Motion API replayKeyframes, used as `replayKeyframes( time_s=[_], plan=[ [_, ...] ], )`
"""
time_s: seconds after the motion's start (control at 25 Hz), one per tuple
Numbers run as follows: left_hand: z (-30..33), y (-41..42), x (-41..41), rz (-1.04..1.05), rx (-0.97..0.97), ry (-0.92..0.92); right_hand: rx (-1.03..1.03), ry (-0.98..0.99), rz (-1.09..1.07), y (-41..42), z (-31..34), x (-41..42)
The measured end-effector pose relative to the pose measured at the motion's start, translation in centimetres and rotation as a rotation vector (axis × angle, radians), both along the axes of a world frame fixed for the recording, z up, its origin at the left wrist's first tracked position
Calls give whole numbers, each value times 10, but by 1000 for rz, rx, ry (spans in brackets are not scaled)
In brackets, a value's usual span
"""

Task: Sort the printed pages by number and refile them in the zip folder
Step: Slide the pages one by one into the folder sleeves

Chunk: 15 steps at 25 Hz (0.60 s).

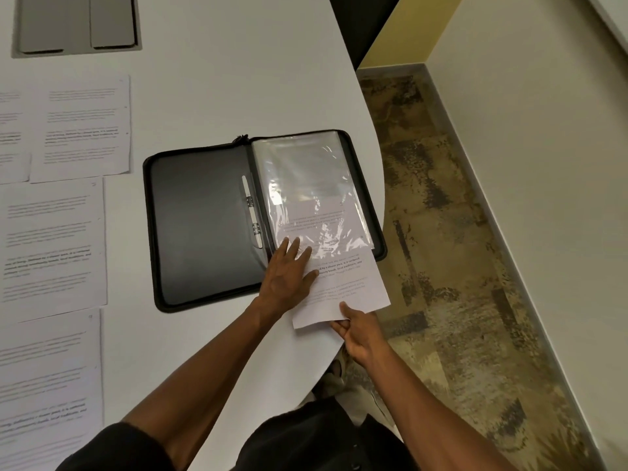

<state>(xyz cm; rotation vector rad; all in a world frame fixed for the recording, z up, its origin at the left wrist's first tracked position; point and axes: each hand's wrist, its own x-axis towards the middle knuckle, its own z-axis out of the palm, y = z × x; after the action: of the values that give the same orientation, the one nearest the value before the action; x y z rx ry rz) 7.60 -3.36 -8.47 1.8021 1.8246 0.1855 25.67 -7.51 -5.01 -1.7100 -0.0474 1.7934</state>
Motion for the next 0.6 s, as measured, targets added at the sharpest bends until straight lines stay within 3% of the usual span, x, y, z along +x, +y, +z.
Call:
replayKeyframes(
  time_s=[0.36,0.6],
  plan=[
    [-1,-7,0,22,35,-88,116,60,34,61,2,-27],
    [-6,-8,-2,-13,85,-79,70,121,-33,87,5,-41]
  ],
)
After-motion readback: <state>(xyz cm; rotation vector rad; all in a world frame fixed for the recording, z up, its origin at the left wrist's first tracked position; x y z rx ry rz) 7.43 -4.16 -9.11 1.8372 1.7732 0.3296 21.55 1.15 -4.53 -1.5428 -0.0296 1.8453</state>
